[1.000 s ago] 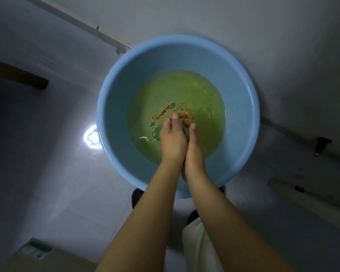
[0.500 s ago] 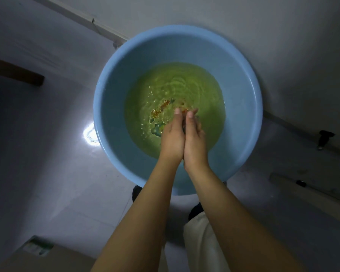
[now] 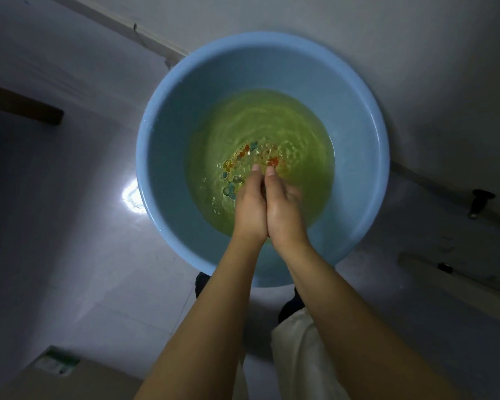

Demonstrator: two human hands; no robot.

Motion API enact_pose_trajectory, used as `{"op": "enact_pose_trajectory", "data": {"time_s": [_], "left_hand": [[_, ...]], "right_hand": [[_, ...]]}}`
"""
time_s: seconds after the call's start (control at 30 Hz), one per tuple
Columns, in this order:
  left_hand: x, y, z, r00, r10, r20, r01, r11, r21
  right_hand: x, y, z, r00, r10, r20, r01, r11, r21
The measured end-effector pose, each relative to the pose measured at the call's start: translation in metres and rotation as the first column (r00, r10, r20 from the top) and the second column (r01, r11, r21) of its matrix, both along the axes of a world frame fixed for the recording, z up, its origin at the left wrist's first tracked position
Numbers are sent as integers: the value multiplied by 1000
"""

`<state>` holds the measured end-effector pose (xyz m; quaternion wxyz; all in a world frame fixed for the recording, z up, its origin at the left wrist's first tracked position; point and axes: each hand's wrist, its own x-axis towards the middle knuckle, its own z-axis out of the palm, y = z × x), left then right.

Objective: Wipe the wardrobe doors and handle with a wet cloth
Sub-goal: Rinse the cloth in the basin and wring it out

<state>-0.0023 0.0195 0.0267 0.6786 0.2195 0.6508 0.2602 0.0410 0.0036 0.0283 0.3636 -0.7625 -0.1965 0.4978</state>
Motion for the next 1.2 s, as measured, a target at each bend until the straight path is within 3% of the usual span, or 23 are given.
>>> {"op": "enact_pose_trajectory", "data": {"time_s": [0.1,0.23,0.6,0.77,0.83,0.9,1.0,1.2], "left_hand": [[-1,1,4,997,13,-74,-13,1000,8],[-3,1,0,978,-62,-200,90,986,138],[-2,0,10,972,26,-234,21,981,193],[-6,-11,8,973,-1,-230,10,999,37],[-11,-10,16,991,-63,-122,55,996,-67],[-14,-7,32,997,-75,-11,74,992,-106],[-17,-4,69,989,-131,62,133,991,-34],[-30,8,176,992,-121,15,121,991,55]], "right_hand": [[-2,-3,2,1000,-11,-28,11,1000,6],[-4,-2,5,997,-9,-81,10,1000,18],[-6,-6,10,989,-37,-145,41,999,22],[-3,-12,14,987,110,-119,-117,992,-49],[5,-12,20,988,91,-122,-101,991,-82],[18,-11,33,992,75,-99,-84,992,-98],[32,-11,66,992,122,10,-121,991,-52],[44,2,172,986,108,129,-123,986,112]]}}
